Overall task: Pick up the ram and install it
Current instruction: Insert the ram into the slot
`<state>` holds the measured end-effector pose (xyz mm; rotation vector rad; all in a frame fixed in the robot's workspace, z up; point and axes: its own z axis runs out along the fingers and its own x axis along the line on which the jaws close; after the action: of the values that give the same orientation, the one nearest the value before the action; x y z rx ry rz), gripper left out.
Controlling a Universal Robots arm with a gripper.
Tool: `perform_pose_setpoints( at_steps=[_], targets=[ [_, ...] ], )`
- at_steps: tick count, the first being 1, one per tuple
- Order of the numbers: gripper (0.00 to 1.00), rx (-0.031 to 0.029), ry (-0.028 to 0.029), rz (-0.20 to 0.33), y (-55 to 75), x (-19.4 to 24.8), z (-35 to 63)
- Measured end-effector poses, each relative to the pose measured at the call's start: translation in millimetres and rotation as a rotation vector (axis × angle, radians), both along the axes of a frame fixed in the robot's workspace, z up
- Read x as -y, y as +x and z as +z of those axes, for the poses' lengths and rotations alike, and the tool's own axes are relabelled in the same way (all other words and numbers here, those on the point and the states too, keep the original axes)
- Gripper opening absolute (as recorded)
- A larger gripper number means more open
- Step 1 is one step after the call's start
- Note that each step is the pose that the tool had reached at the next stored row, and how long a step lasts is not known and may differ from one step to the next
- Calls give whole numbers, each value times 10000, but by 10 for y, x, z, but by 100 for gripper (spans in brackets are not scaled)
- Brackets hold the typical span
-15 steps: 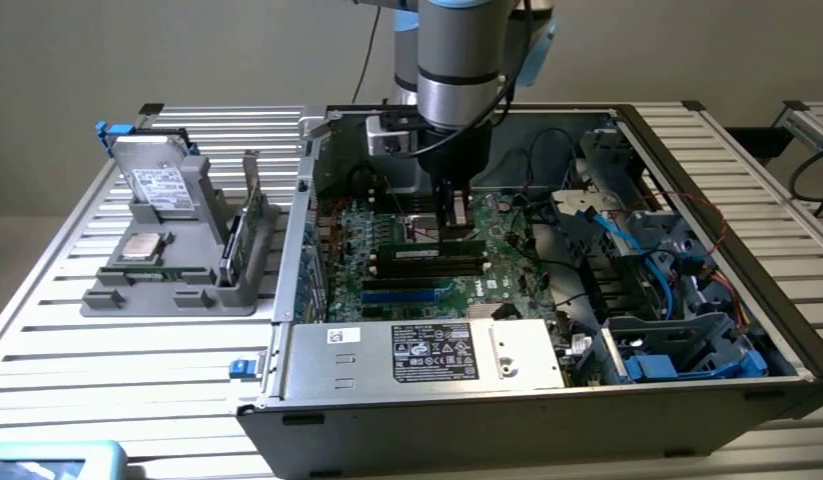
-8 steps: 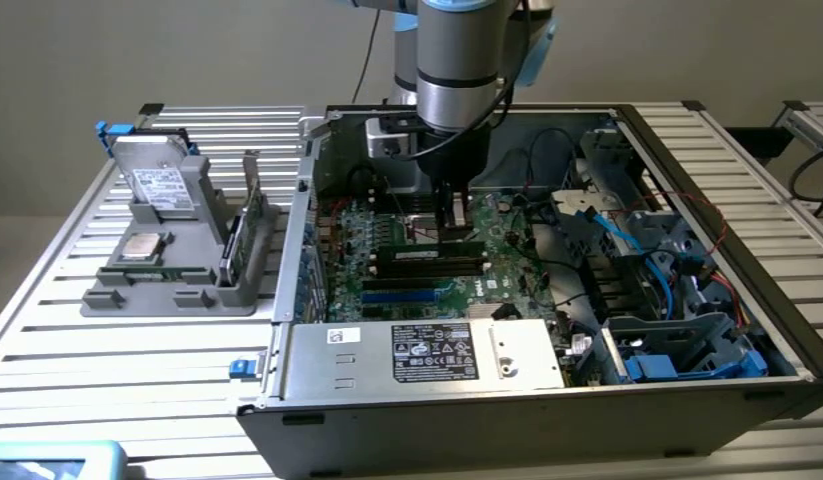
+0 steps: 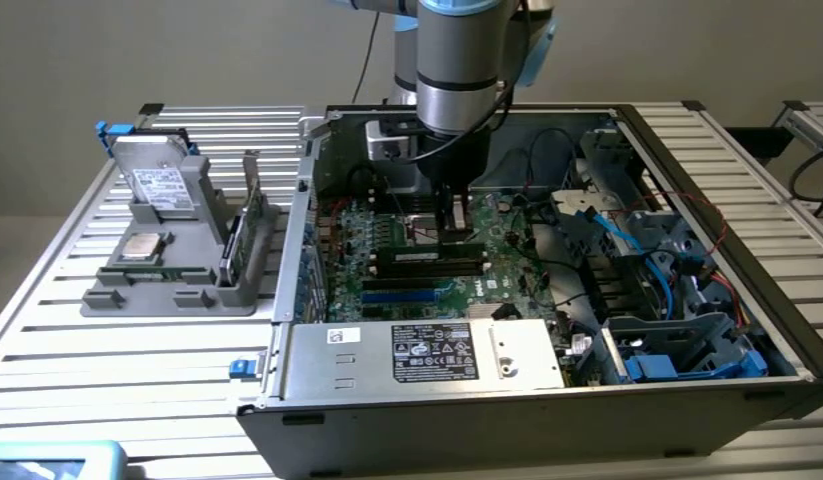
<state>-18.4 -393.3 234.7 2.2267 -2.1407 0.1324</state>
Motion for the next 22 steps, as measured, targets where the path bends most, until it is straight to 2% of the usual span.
perform_pose_setpoints(
  at_steps=[3,8,11,17,22],
  targets=[
    [13,0,3,-1,0,28,0],
    [13,0,10,-1,0,23,-11],
    [13,1,11,-1,0,-3,-22],
    [13,0,8,-1,0,23,-27],
    [13,-1,9,-1,0,22,-40]
  ],
)
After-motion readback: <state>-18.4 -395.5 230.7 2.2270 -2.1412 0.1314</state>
